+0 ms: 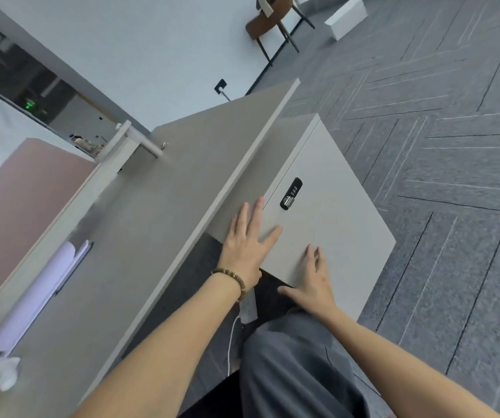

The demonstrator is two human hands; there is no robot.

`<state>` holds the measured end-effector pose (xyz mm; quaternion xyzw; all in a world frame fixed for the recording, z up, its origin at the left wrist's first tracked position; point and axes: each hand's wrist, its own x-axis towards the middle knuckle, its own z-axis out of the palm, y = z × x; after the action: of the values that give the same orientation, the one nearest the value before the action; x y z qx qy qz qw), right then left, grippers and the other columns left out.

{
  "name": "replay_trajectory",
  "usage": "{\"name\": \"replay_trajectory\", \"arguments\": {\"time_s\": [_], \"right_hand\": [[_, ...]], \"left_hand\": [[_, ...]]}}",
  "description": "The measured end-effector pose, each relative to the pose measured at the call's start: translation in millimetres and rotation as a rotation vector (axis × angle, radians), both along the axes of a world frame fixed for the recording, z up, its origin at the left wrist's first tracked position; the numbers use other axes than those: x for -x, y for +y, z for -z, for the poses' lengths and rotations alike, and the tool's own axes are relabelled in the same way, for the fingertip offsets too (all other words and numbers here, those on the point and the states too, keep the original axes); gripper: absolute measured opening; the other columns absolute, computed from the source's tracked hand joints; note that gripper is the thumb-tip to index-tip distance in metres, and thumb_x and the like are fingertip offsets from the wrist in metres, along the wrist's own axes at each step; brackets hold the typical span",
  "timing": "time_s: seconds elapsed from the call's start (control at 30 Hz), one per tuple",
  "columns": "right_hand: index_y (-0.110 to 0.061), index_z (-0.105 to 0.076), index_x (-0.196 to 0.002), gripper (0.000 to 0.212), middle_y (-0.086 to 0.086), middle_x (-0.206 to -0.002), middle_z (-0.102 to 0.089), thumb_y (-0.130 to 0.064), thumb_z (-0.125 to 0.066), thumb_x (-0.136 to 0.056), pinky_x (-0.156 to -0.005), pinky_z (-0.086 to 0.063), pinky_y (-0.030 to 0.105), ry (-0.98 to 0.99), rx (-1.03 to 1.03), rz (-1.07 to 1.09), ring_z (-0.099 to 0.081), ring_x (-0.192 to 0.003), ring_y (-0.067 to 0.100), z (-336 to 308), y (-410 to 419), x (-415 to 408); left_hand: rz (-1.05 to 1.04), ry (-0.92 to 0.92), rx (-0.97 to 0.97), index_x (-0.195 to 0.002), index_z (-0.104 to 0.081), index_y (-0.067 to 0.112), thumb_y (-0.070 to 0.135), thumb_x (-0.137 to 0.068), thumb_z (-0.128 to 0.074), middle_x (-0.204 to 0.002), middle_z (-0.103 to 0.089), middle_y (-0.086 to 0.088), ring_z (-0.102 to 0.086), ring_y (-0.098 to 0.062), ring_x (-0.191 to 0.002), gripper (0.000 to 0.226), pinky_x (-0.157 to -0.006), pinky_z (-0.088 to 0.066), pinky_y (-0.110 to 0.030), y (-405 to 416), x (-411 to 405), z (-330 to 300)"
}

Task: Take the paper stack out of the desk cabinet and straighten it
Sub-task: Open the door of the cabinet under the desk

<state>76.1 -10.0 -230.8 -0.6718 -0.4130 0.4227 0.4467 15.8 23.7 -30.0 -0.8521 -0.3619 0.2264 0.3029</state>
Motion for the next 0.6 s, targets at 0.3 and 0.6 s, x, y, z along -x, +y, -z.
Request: {"name": "replay_trajectory", "arguments": {"time_s": [0.3, 0.6], "right_hand": [[-0.013, -0.005, -0.155, 0.122, 0.024, -0.162, -0.014, -0.068, -0.065, -0.064, -0.118, -0.023, 0.052, -0.152, -0.033, 0.162, -0.019, -0.149, 0.039, 1.8, 11.1, 10.3], [-0.019, -0.024, -0.154, 0.114, 0.017, -0.149, -0.035, -0.050, -0.072, -0.056, -0.112, -0.036, 0.044, -0.181, -0.220, 0.156, -0.036, -0.137, 0.032, 20.2, -18.8, -18.1]], "left_hand": [[0.005, 0.011, -0.058, -0.154, -0.019, 0.034, 0.053, -0.064, -0.082, -0.163, 0.011, -0.022, -0.001, -0.046, -0.150, 0.112, -0.117, -0.029, -0.055, 3.6, -2.5, 5.1], [-0.018, 0.020, -0.091, -0.156, -0.007, 0.034, 0.051, -0.071, -0.078, -0.162, 0.019, -0.020, 0.006, -0.043, -0.150, 0.112, -0.121, -0.018, -0.052, 1.7, -4.9, 8.9]]}}
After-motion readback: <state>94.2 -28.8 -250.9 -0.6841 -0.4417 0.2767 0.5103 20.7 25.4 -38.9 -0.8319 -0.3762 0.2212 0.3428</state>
